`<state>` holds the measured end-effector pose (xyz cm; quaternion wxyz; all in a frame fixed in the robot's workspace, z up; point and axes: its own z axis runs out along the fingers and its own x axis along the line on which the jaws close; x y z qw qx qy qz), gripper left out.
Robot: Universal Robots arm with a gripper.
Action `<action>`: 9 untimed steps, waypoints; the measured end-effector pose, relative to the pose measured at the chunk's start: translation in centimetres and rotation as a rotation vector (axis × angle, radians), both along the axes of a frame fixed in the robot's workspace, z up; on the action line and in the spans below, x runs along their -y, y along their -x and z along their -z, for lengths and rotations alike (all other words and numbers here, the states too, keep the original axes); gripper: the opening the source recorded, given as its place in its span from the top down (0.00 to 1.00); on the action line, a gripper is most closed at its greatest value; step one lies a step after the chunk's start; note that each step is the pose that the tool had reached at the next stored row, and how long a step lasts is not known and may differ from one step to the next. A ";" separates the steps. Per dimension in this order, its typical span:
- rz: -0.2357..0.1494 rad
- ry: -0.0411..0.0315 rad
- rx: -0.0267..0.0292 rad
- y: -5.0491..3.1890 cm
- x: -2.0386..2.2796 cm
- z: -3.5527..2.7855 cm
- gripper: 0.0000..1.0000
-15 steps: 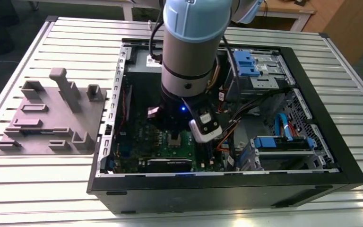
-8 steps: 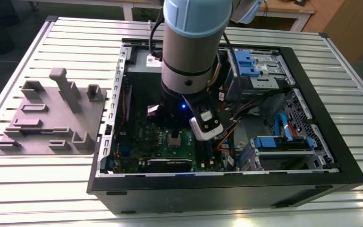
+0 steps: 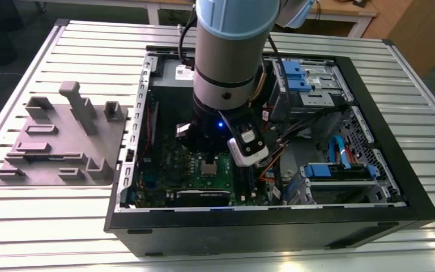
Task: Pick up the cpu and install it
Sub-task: 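Close the cpu cover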
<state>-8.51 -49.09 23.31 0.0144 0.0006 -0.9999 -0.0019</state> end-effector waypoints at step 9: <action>-0.058 0.0002 -0.0001 0.00 0.01 -0.01 0.90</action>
